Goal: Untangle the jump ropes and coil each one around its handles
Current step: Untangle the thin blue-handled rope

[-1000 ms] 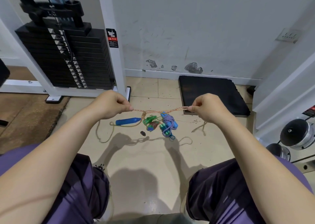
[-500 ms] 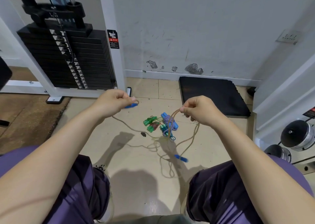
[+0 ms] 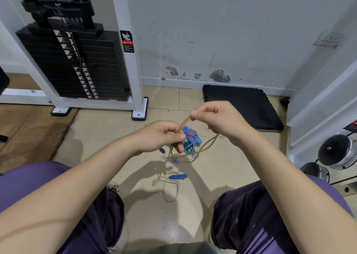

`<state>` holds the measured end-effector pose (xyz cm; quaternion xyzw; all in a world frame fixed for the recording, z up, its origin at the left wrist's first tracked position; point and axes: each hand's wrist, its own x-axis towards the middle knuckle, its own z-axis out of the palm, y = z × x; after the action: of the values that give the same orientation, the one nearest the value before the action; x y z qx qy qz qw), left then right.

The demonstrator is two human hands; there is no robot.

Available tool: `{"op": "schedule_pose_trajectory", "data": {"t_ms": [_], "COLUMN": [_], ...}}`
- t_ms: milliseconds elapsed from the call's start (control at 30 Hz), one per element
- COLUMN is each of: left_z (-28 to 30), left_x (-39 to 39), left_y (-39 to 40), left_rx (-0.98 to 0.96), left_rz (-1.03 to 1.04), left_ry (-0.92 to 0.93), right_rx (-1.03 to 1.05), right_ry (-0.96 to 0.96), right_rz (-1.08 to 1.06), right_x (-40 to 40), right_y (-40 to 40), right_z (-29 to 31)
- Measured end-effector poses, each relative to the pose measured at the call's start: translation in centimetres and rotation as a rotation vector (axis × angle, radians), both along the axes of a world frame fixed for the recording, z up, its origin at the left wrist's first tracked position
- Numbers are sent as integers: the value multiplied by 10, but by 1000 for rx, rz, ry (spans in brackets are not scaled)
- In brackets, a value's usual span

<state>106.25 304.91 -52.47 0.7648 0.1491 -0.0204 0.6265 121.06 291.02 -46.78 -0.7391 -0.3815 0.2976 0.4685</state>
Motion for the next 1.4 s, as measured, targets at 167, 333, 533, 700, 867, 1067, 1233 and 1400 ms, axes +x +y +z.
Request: {"op": "schedule_pose_trajectory", "data": {"t_ms": [167, 333, 533, 700, 867, 1067, 1233, 1400], "left_z": [3, 10, 15, 17, 7, 3, 13, 19], "left_x": [-4, -6, -7, -6, -7, -7, -10, -9], "left_y": [14, 16, 4, 0, 22, 31, 24, 20], "left_rx": [111, -3, -28, -44, 178, 246, -58, -237], "left_rz": [-18, 68, 47, 44, 117, 145, 128, 134], "left_ry": [139, 67, -41, -80, 30, 102, 49, 21], "right_rx": [198, -4, -148, -183, -10, 186, 110, 31], "right_ry": [-35, 50, 81, 29, 79, 102, -25, 21], "right_rz": [-391, -220, 197, 297, 104, -204, -228, -137], "right_x": [30, 37, 9, -4, 9, 21, 26, 24], "right_y": [-7, -7, -4, 0, -2, -6, -6, -4], "right_z": [-3, -10, -15, -19, -9, -6, -11, -18]}}
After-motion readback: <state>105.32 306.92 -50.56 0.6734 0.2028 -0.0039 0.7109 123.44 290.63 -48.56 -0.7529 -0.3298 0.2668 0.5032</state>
